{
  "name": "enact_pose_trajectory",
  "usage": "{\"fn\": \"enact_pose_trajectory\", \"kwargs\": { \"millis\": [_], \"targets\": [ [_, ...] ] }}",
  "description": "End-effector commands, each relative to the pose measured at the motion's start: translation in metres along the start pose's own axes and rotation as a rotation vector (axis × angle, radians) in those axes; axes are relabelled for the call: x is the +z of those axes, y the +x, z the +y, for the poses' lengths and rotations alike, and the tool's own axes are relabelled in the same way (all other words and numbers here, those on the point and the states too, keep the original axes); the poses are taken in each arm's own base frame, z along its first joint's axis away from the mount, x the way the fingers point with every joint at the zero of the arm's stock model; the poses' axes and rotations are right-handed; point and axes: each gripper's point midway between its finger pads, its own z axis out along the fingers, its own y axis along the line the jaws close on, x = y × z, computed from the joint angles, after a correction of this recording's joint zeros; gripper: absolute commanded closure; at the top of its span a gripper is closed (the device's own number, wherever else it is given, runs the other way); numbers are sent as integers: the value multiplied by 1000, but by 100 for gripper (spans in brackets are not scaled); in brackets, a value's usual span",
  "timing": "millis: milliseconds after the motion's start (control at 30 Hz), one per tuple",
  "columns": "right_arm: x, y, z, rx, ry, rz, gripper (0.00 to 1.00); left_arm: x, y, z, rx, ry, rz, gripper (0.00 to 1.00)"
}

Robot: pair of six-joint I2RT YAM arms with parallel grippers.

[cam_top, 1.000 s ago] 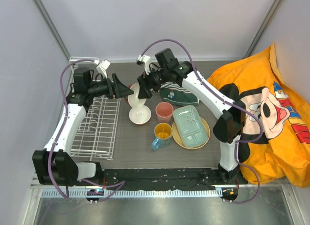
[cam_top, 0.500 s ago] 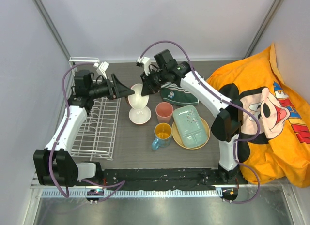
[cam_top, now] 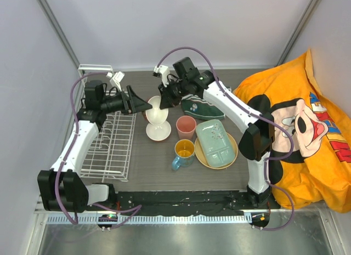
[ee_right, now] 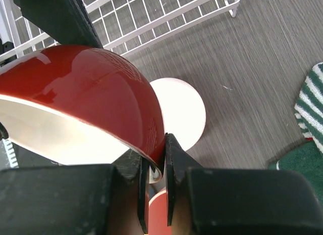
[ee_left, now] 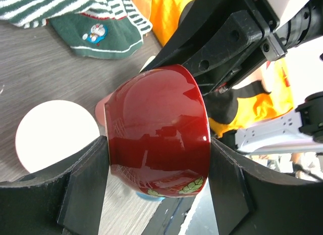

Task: Unload the mixed dishes from the dish rack
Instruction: Place the bowl at the center of the board.

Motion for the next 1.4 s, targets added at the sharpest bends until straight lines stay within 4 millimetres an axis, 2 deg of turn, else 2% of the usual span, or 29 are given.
{"fn": "enact_pose_trajectory", "kwargs": {
  "millis": [0, 33, 100, 267, 500, 567, 700, 867, 1167, 1367],
  "targets": [
    [-10, -14, 11, -4, -21, -37, 99, -10, -15, -12, 243, -11, -32, 27],
    [-9, -12, 10, -6, -18, -28, 99, -11, -17, -12, 262, -22, -38, 11],
    [-7, -7, 9, -4, -14, -11, 99, -15, -21, -9, 309, -57, -51, 0],
    [-8, -3, 5, -4, -2, 1, 99, -25, -31, -8, 393, -96, -74, 0],
    [-6, -1, 3, 4, 0, 19, 99, -39, -40, 11, 490, -192, -77, 0],
    [-3, -1, 0, 8, 6, 28, 99, -50, -48, 21, 536, -259, -100, 0],
    [5, 8, -10, 40, 41, 85, 99, -62, -57, 26, 630, -337, -108, 0],
    [25, 22, -24, 91, 51, 159, 99, -70, -59, 27, 697, -379, -94, 0],
    [40, 31, -42, 104, 103, 202, 99, -78, -54, 36, 735, -439, -49, 0],
    [54, 44, -50, 118, 106, 235, 99, -79, -48, 45, 739, -457, -22, 0]
  ]
}}
